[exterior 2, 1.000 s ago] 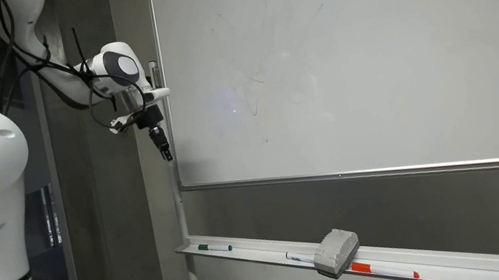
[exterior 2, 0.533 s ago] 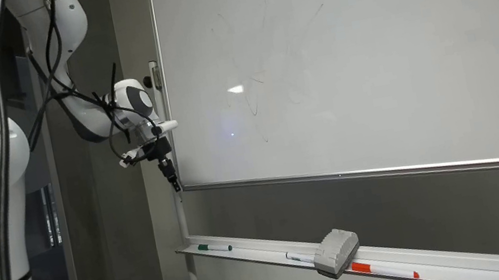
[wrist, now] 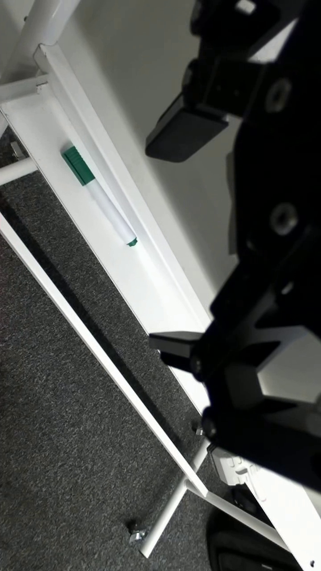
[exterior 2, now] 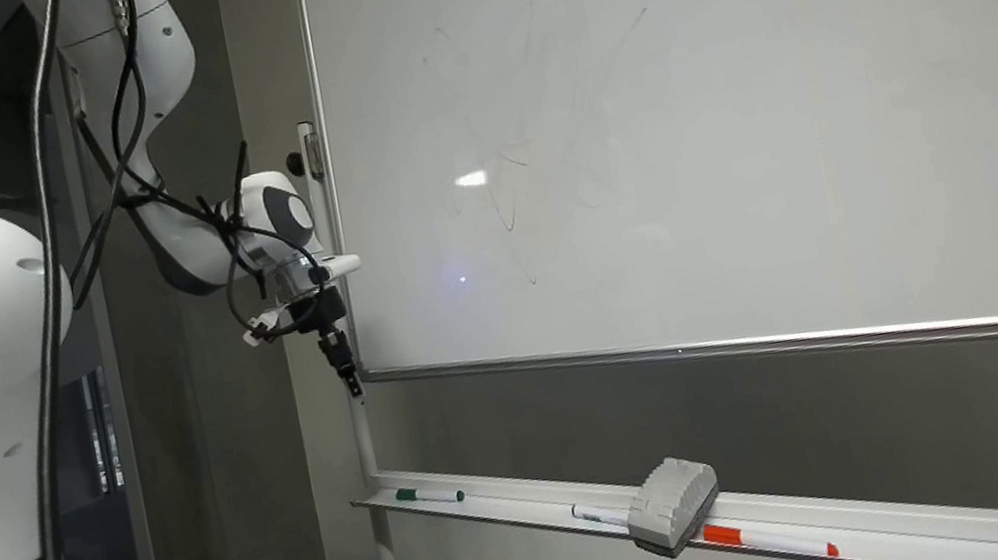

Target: Move the green marker to the right

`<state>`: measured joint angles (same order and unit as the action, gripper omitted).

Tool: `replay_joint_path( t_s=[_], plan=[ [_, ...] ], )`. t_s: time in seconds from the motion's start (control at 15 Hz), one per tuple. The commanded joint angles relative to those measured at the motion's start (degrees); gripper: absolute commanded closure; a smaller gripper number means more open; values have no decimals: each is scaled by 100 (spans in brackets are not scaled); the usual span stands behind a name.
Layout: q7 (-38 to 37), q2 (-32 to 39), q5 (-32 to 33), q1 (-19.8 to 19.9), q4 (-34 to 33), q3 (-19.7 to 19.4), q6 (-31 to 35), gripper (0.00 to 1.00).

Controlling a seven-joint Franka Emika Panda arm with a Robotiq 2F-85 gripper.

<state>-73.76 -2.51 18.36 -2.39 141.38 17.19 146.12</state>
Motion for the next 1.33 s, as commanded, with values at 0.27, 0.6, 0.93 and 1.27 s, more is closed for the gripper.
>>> replay_joint_path(
  t_s=[0.27,0.6,0.93,1.27],
  plan=[
    [5,-6,3,-228,-2,-240,-12,0],
    [-448,510,476,-258,-151,-405,442,0],
    [-1166,1297,1326,-192,-383,-627,1209,0],
    [-1807,1954,1354,-300,-699,-874,2026,0]
  ],
)
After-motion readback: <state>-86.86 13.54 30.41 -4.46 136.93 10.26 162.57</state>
